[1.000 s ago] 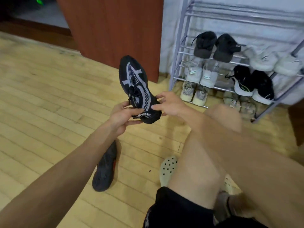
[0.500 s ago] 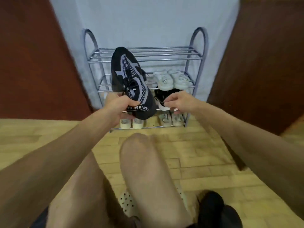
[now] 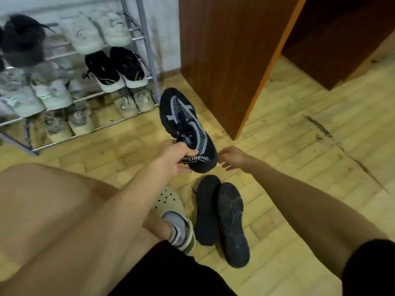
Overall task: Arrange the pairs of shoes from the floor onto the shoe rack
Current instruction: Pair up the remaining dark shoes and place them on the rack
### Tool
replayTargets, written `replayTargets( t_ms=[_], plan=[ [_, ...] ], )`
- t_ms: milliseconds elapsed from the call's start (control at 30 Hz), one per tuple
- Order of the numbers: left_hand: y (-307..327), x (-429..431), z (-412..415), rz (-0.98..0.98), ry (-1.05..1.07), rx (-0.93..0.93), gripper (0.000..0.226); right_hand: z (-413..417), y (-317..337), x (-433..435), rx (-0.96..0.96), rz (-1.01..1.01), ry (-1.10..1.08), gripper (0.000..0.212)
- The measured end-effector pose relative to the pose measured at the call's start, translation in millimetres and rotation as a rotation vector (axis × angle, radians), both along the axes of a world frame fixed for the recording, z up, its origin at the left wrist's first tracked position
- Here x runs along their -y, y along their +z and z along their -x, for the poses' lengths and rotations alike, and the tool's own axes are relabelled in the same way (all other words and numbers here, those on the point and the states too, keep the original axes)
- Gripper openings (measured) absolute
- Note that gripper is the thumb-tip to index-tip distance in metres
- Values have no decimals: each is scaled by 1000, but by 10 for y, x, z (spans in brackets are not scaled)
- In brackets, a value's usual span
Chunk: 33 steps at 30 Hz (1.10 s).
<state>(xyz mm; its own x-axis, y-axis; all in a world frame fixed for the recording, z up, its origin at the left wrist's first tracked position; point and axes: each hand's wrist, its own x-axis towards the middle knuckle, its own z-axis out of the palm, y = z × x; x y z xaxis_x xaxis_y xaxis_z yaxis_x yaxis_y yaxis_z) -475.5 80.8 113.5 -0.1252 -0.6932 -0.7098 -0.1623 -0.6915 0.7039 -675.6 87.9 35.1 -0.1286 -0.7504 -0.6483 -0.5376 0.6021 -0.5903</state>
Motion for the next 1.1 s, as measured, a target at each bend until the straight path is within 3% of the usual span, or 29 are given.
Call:
replayTargets(
  t_ms=[133, 233, 367, 433, 567, 733, 867, 933, 967, 1100],
  plan=[
    [-347, -173, 181, -48, -113, 148, 42, 261, -544, -507, -67, -142, -138, 54],
    [-448, -149, 119, -16, -157, 235, 31, 249, -864, -821, -182, -198, -109, 78],
    [-497, -93, 6, 4, -123, 244, 31, -67, -1150, -1089, -302, -268, -80, 119],
    [-506, -78, -48, -16, -88, 224, 36, -212, -1251, -1179, -334, -290, -68, 127],
    [-544, -57, -154, -17, -86, 240, 49, -201, -1276, -1229, -428, -226, -132, 124],
    [-579, -89, -224, -43, -137, 270, 35, 40, -1192, -1217, -493, -224, -296, 114],
    [-581, -116, -187, -56, -157, 280, 39, 21, -1229, -1218, -830, 44, 55, 76],
    [-590, -122, -174, -58, -174, 280, 42, -135, -1270, -1179, -732, 115, 129, 52],
    [-593, -125, -175, -58, -181, 279, 42, -228, -1280, -1158, -597, 53, 93, 46],
    [-590, -142, -211, -55, -187, 286, 38, -551, -1414, -1149, -90, -352, -91, 59]
  ],
)
